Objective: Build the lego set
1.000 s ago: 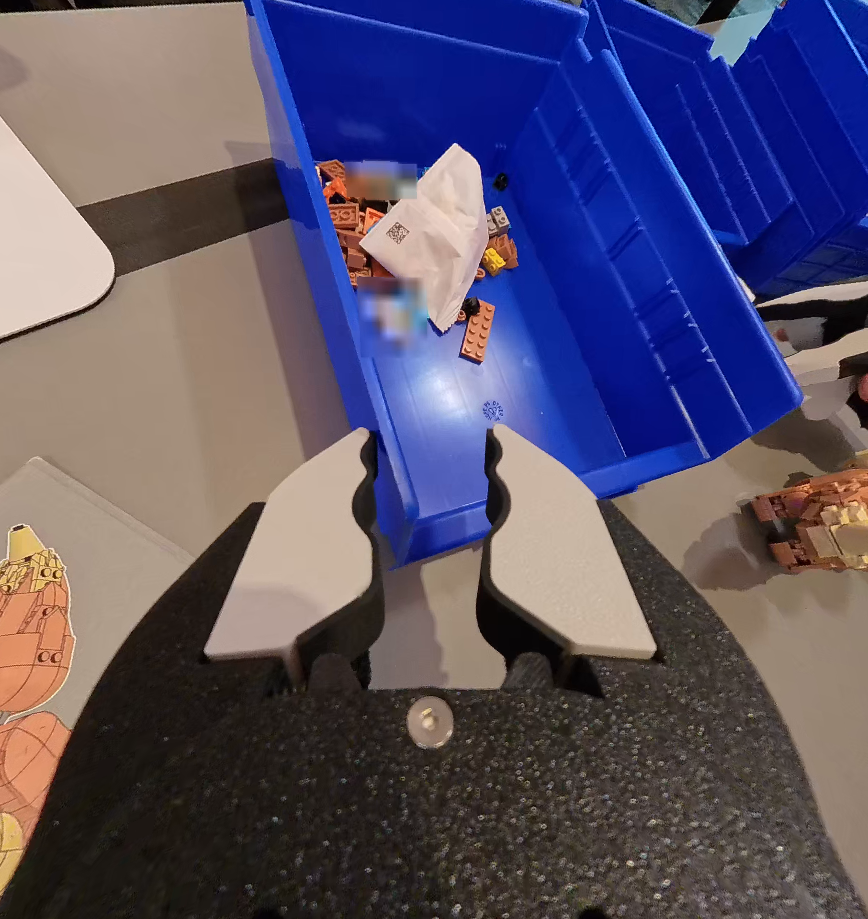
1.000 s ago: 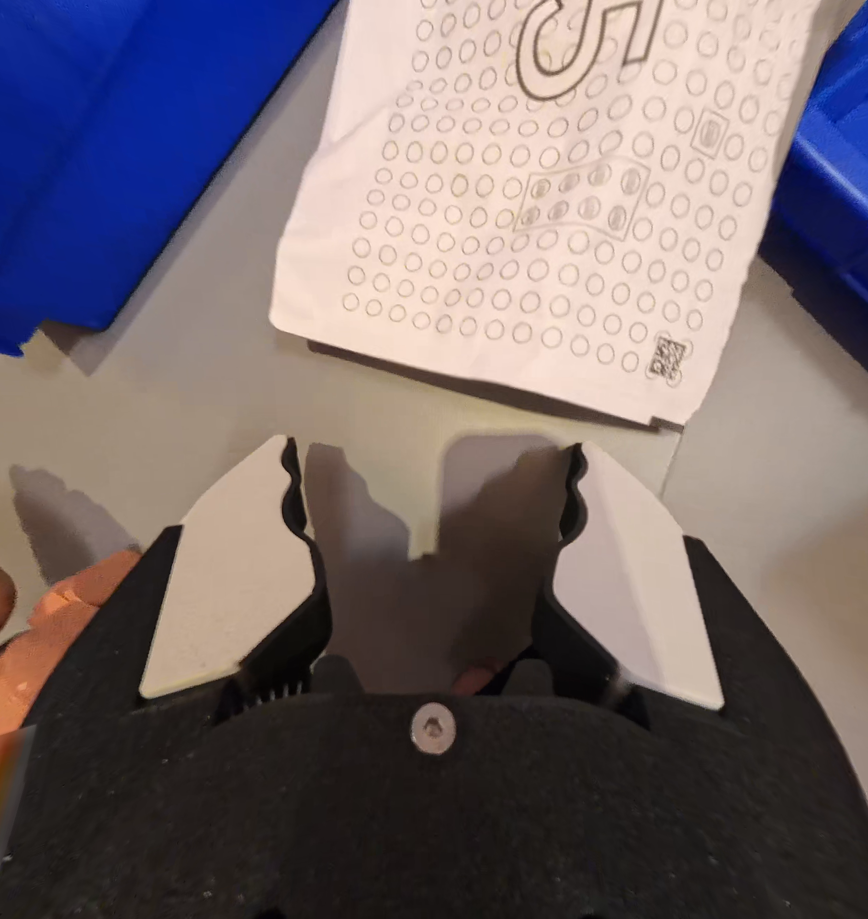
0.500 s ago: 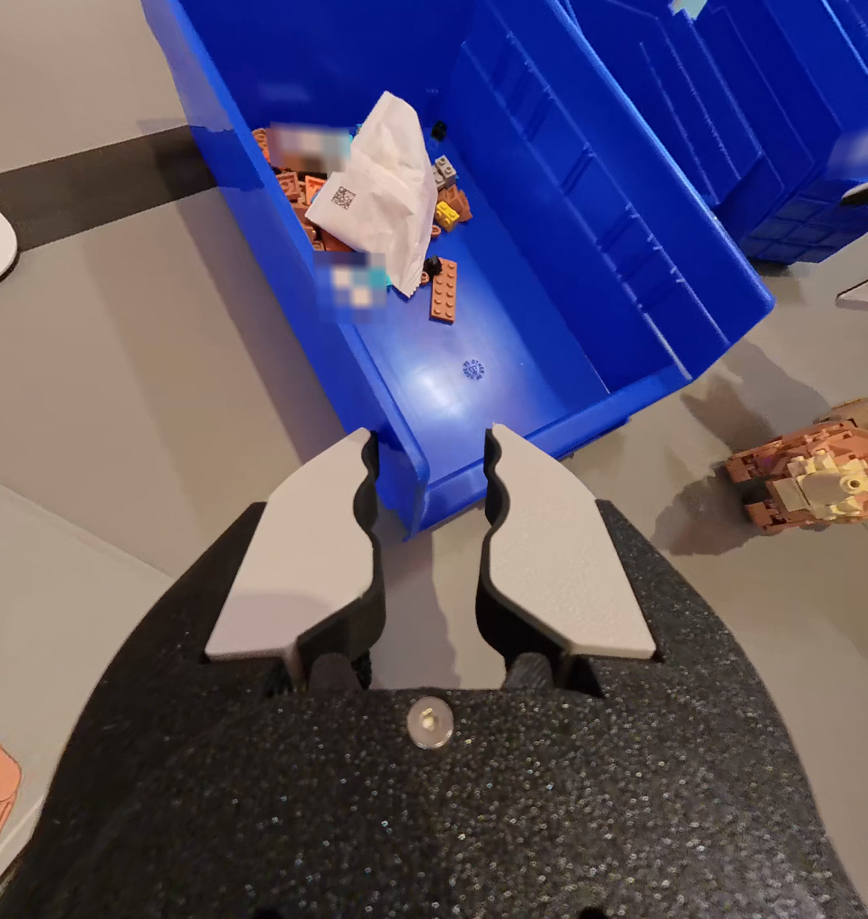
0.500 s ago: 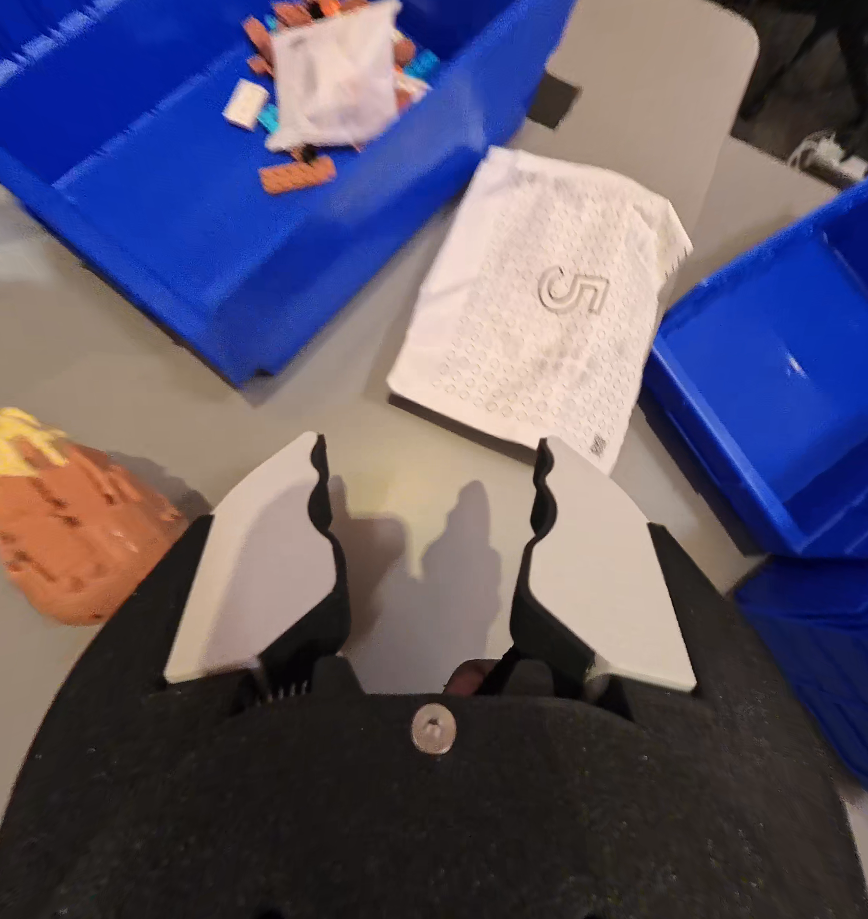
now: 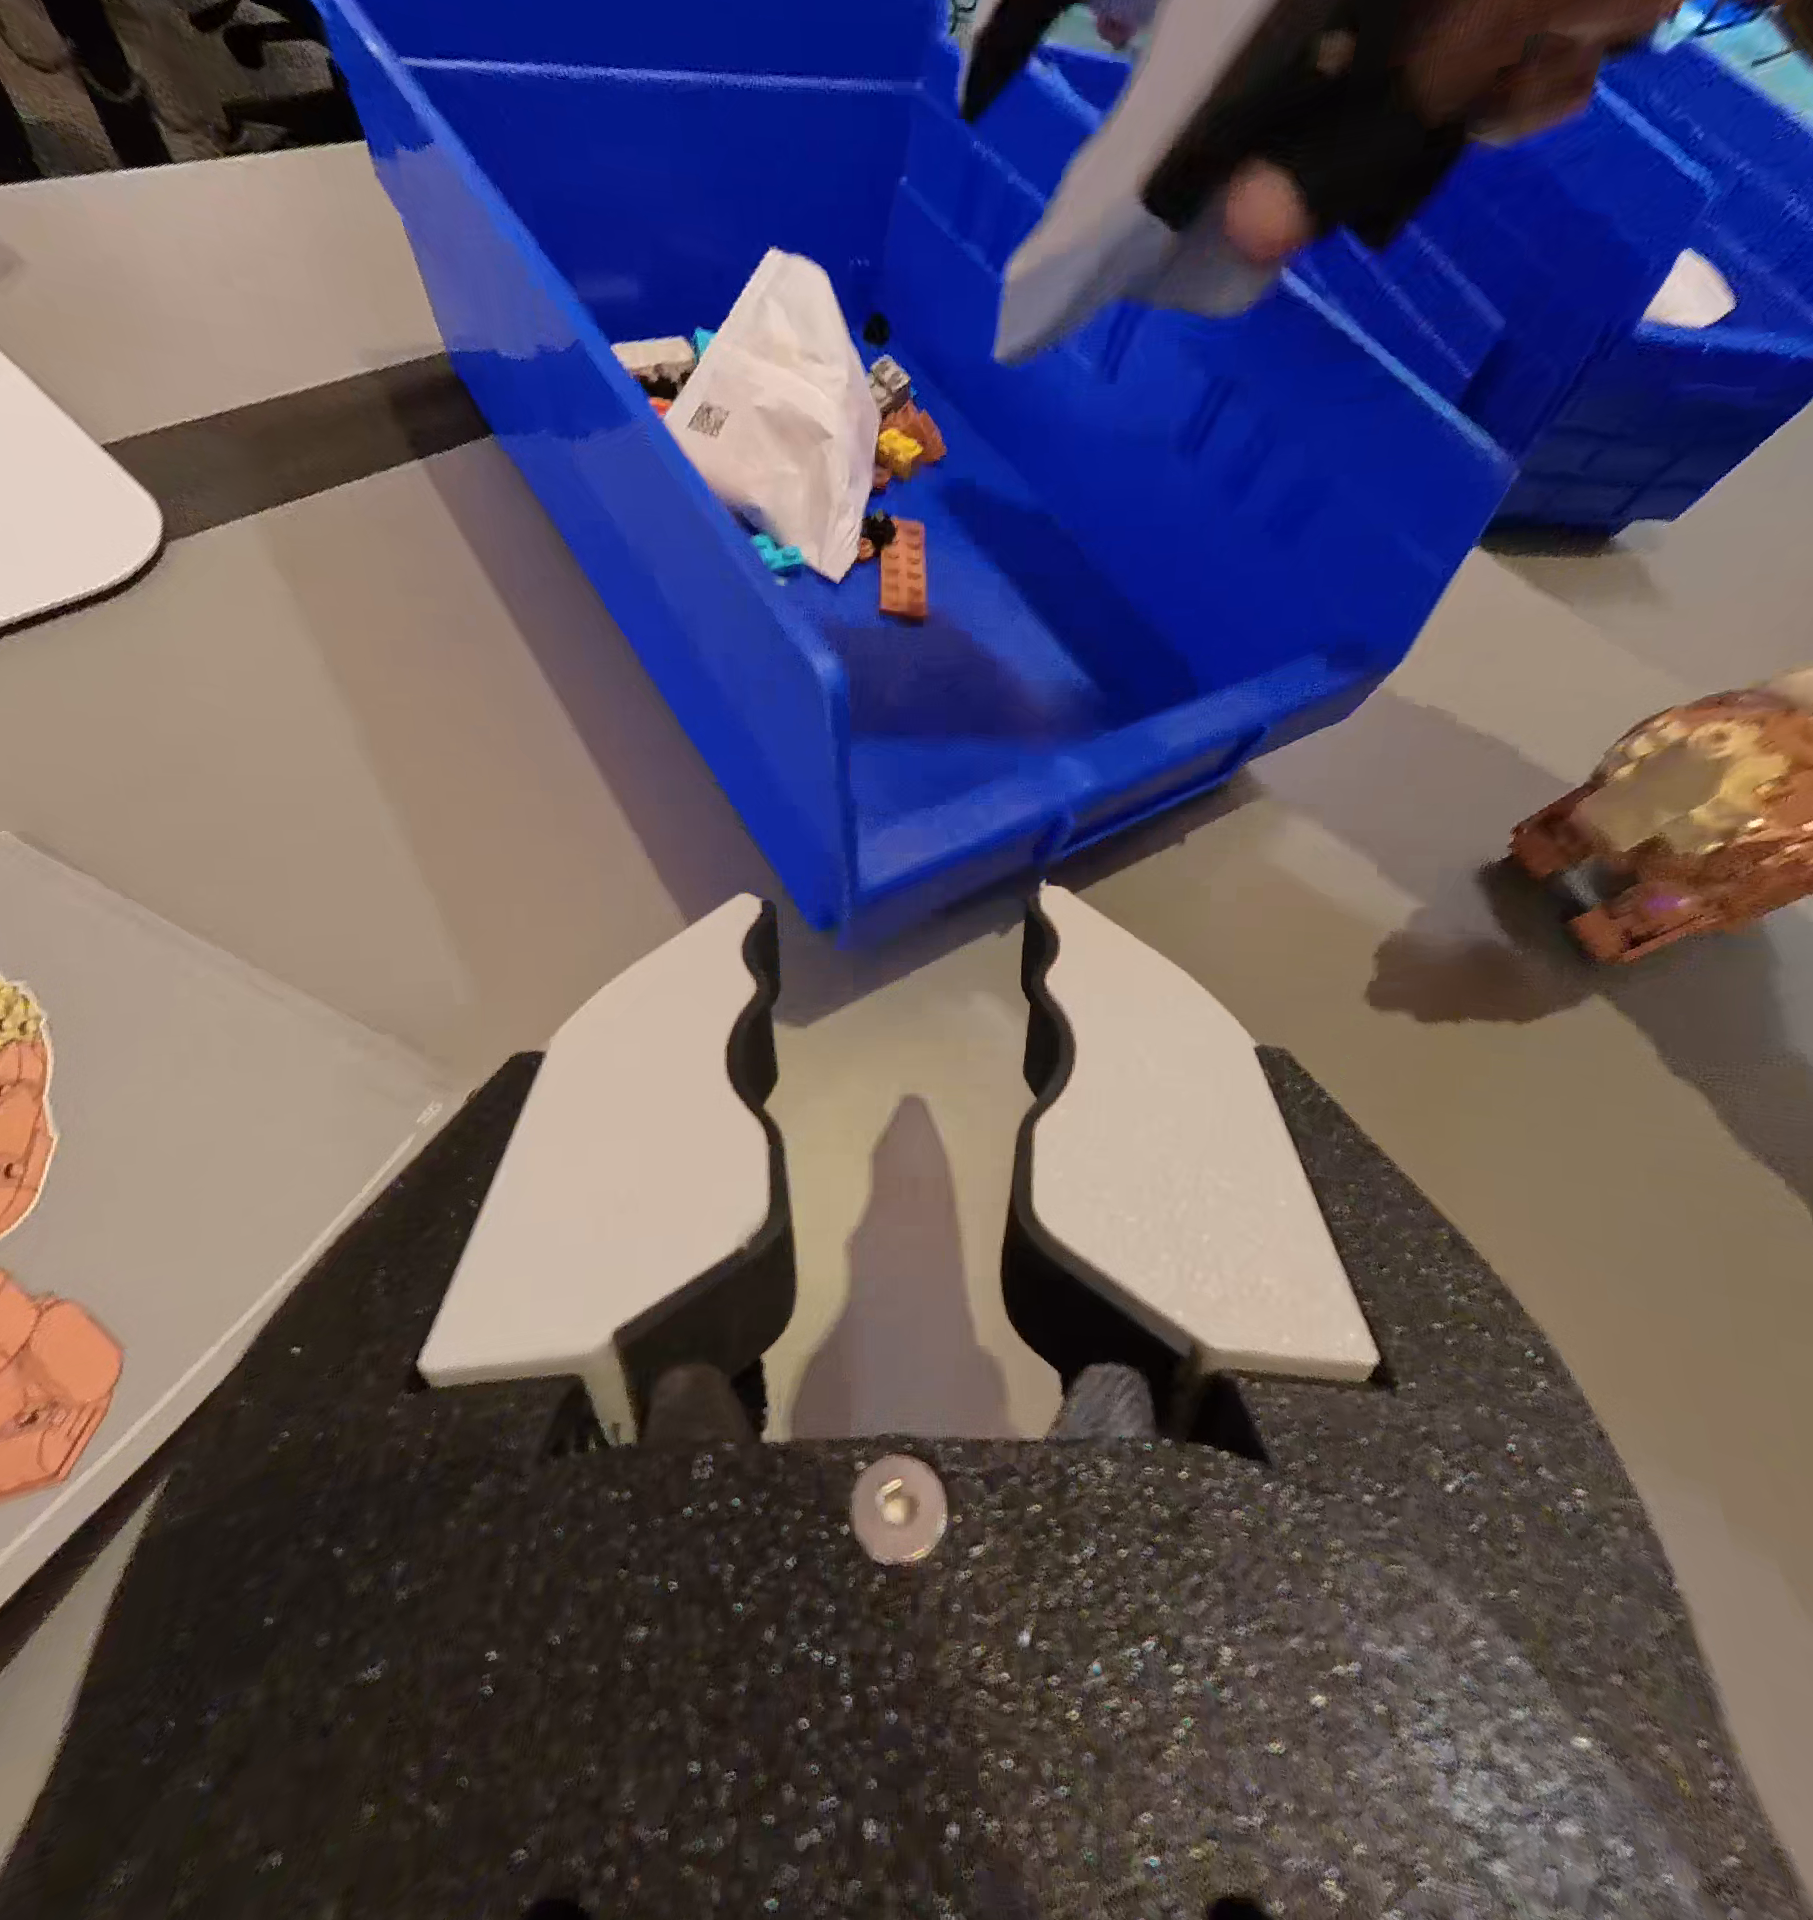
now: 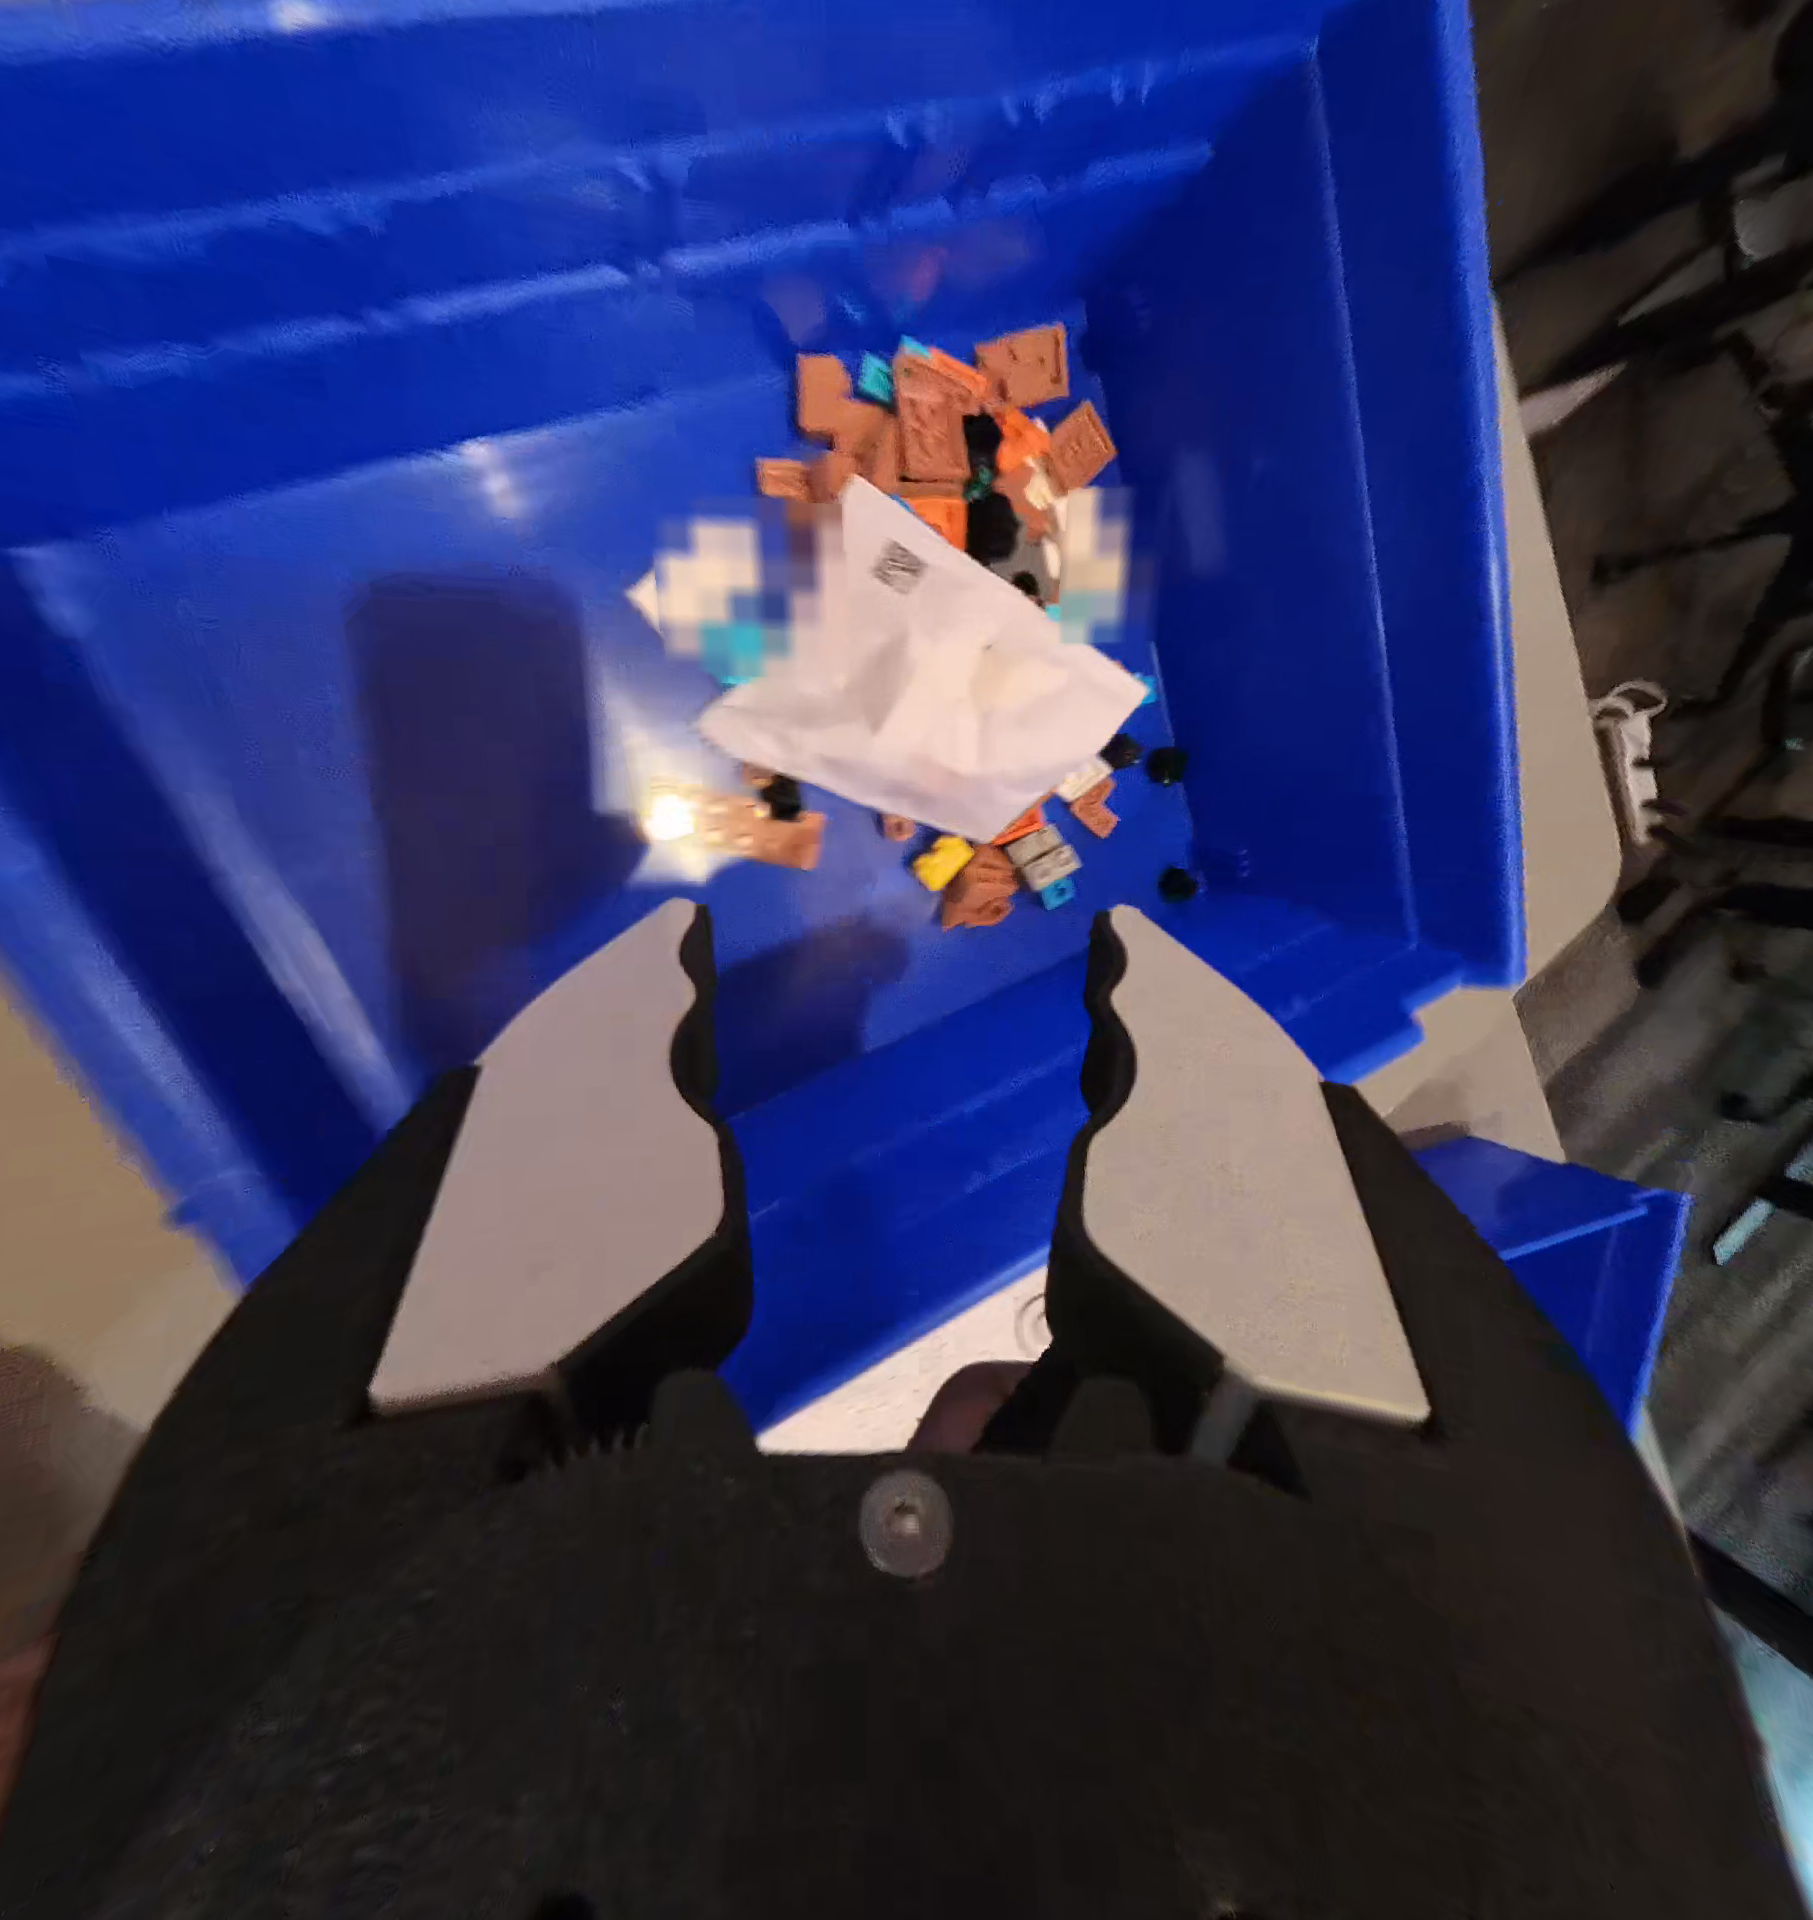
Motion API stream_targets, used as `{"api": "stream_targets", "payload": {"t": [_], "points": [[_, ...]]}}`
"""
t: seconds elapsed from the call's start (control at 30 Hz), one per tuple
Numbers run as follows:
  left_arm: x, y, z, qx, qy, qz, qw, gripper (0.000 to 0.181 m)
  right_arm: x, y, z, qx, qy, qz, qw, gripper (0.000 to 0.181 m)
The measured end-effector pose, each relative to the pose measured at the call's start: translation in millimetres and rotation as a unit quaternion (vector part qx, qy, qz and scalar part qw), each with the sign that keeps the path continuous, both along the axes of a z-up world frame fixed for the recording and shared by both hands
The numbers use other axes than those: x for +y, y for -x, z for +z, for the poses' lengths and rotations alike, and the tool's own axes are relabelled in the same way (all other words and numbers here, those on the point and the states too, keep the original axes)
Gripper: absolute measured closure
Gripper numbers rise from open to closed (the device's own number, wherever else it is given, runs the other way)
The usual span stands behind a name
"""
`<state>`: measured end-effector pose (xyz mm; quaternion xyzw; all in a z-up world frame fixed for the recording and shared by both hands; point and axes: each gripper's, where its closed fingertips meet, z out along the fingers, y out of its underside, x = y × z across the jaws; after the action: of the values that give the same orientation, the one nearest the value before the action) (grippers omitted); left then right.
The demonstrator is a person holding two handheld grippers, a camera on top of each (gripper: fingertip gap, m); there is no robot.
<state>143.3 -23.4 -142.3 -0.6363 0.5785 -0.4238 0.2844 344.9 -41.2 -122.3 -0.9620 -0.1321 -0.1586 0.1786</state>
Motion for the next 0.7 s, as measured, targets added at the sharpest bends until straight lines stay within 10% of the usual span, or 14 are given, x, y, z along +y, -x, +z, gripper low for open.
{"api": "stream_targets", "payload": {"t": [0.5,0.7], "points": [[-5.5,-21.3,-30.2,0.010,0.027,-0.028,0.999,0.133,43.2,-53.4,-56.0,0.079,0.136,-0.032,0.987,0.114],[-14.2,-27.7,-31.4,-0.002,0.039,-0.039,0.998,0.133,53.9,-45.3,-48.2,0.106,0.096,-0.015,0.990,0.165]]}}
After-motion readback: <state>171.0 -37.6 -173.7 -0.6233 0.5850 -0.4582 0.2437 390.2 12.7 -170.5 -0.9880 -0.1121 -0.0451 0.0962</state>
